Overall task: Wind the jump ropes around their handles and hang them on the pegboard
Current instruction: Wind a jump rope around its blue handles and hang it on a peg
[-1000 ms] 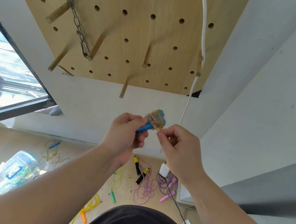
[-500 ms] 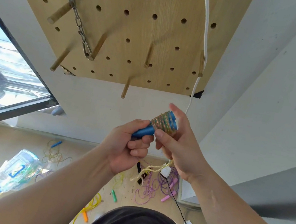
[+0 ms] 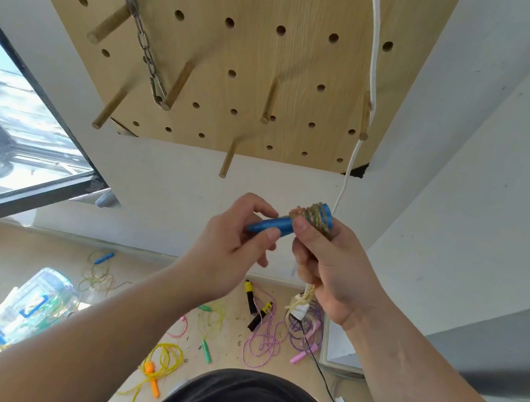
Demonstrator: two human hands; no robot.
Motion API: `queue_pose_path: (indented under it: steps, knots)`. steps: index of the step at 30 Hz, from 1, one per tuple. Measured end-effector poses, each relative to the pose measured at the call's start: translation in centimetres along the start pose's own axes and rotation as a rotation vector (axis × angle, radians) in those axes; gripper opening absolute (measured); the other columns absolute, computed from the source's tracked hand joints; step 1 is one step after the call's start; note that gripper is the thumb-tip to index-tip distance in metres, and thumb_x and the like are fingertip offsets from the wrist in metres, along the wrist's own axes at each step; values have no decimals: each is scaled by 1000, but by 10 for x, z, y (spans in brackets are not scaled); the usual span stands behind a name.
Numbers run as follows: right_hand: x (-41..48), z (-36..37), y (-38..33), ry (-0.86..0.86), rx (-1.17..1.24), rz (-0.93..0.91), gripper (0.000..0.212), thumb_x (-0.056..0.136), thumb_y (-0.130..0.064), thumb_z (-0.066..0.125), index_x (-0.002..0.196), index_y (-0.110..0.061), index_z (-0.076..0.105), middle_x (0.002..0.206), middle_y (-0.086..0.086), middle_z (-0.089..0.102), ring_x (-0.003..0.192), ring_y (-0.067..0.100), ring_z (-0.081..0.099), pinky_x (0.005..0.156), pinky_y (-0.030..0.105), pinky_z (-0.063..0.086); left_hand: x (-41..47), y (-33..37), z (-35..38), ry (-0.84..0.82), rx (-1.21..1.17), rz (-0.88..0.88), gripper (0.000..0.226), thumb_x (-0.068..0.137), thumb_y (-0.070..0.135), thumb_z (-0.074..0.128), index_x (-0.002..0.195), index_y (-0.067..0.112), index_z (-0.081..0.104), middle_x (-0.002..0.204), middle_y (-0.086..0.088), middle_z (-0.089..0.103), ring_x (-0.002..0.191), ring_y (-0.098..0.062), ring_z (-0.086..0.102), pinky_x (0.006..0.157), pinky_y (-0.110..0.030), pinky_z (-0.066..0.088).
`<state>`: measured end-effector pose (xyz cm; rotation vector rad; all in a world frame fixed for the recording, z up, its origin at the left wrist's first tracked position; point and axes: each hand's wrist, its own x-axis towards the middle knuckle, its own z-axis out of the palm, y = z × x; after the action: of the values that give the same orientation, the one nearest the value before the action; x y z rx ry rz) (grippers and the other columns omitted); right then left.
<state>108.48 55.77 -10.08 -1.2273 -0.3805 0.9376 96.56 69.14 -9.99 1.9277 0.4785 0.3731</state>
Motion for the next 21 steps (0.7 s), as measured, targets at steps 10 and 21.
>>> queue_pose_path:
  steps: [10,21]
  knots:
    - [1,-1,1,-57,-74,-45,13,104,-18,52,104,-11,62,65,0,47,54,10,26,50,21,23,11,17,13,185,-608,-323,27,107,19,47,80,17,47,63,-3,47,51,-10,39,47,-22,30]
    - [3,-10,0,58,-327,-171,15,99,-16,64,111,-7,65,59,-1,56,52,9,39,52,17,33,8,14,13,-64,-1102,-633,10,104,30,47,106,21,47,60,-1,37,40,-7,23,42,-20,17]
